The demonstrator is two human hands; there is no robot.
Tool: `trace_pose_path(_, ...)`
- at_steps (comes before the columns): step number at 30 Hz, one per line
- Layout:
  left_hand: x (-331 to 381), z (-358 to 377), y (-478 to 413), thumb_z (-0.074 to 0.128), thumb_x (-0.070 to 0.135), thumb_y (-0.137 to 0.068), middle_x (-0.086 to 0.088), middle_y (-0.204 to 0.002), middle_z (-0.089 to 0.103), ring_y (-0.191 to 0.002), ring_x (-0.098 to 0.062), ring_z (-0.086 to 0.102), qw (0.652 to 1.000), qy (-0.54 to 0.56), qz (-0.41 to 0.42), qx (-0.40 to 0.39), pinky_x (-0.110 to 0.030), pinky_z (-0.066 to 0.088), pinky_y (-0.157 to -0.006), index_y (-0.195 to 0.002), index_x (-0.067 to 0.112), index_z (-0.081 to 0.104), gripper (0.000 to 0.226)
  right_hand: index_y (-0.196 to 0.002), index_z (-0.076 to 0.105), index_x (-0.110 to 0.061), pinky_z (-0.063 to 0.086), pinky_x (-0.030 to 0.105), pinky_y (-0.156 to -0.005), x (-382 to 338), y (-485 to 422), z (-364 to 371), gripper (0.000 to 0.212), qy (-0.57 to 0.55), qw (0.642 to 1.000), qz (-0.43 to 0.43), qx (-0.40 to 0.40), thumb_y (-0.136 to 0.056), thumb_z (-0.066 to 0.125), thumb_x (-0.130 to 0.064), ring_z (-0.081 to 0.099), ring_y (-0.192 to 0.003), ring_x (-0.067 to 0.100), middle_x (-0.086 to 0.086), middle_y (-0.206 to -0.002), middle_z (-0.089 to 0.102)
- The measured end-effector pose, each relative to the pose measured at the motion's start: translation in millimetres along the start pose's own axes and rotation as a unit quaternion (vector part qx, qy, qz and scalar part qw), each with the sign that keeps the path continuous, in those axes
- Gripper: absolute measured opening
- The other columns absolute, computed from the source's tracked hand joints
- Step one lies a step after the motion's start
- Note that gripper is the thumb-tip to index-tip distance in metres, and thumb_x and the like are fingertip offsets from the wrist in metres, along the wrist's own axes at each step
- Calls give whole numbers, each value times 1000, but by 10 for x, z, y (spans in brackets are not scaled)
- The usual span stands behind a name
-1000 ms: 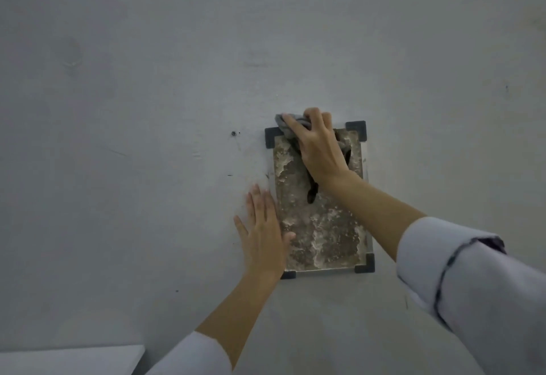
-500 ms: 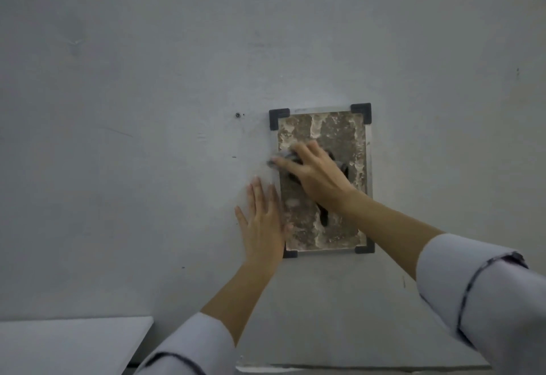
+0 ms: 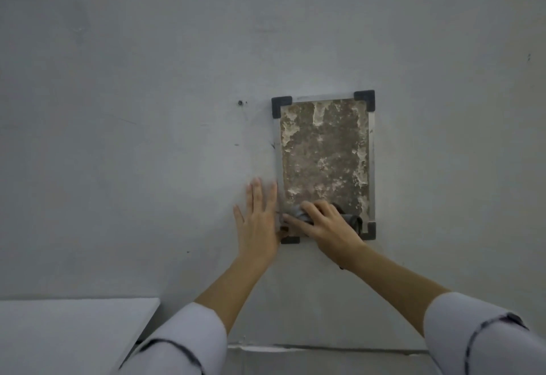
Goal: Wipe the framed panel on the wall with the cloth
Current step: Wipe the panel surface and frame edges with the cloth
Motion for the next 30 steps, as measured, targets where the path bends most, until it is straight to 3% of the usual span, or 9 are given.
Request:
trace_pose_path(2,1,-60,17,73,43,-82,-10,-159,-21,-147,-29,-15,1000,-9,10,-2,-57,15,-114,-149,31,-25,119,-132,52,-22,51,45,-76,-50,34,-43,72,-28,1000,-6,0,-69,68,7,46,-95,29,11,-116,46)
trace_pose_path(5,45,-138,1,77,40,-79,-9,-159,-24,-146,-28,-19,999,-19,43,1,-59,13,-114,-147,37,-27,124,-127,58,-19,50,42,-76,-9,-112,-178,59,-65,995,65,43,-75,64,7,46,-91,27,13,-112,52)
trace_pose_path(8,55,-127,-24,78,35,-78,-7,-157,-29,-145,-28,-23,998,-44,48,-10,-60,11,-114,-146,37,-28,126,-130,55,-20,48,44,-78,-43,-123,-113,62,-75,990,104,57,-75,64,7,47,-92,30,14,-116,52)
trace_pose_path(13,45,-145,-12,71,23,-85,-7,-156,-31,-144,-30,-25,996,-67,45,-32,-61,8,-114,-144,37,-32,119,-134,52,-24,50,42,-74,-228,238,145,76,-71,995,63,7,-68,69,8,45,-94,28,8,-118,42)
trace_pose_path(16,32,-156,-6,76,24,-81,-7,-156,-31,-144,-31,-24,995,-73,45,-45,-63,9,-114,-143,37,-33,126,-126,58,-23,48,40,-69,-224,226,71,66,-74,997,33,-4,-68,69,7,48,-90,28,10,-113,47)
trace_pose_path(18,25,-144,1,78,27,-78,-7,-156,-32,-144,-32,-25,995,-72,45,-48,-63,9,-114,-143,37,-34,130,-119,62,-21,48,40,-67,-189,148,17,57,-89,993,68,21,-71,66,9,46,-89,27,12,-109,51)
trace_pose_path(21,58,-142,22,75,28,-80,-6,-155,-34,-144,-32,-25,995,-71,38,-53,-64,9,-114,-143,37,-34,126,-125,58,-24,48,41,-71,-247,132,49,60,-93,993,76,13,-74,64,7,47,-92,28,11,-113,50)
trace_pose_path(26,62,-191,9,64,4,-84,-5,-155,-34,-143,-32,-26,996,-69,37,-37,-67,8,-113,-143,38,-32,118,-114,63,-25,49,42,-72,-259,273,36,54,-79,996,-5,-48,-69,67,4,48,-97,28,9,-114,51)
trace_pose_path(30,77,-171,32,73,30,-81,-4,-154,-36,-142,-32,-29,996,-51,36,-66,-67,4,-112,-144,37,-32,123,-110,66,-23,46,39,-66,-193,162,-32,47,-108,991,73,-6,-73,66,6,49,-90,27,10,-106,54)
Point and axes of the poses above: each hand's wrist, its own y-axis away from the middle knuckle, its own z-axis out of the palm, x = y × z, the point moved 5 cm from there along -y, towards the middle knuckle
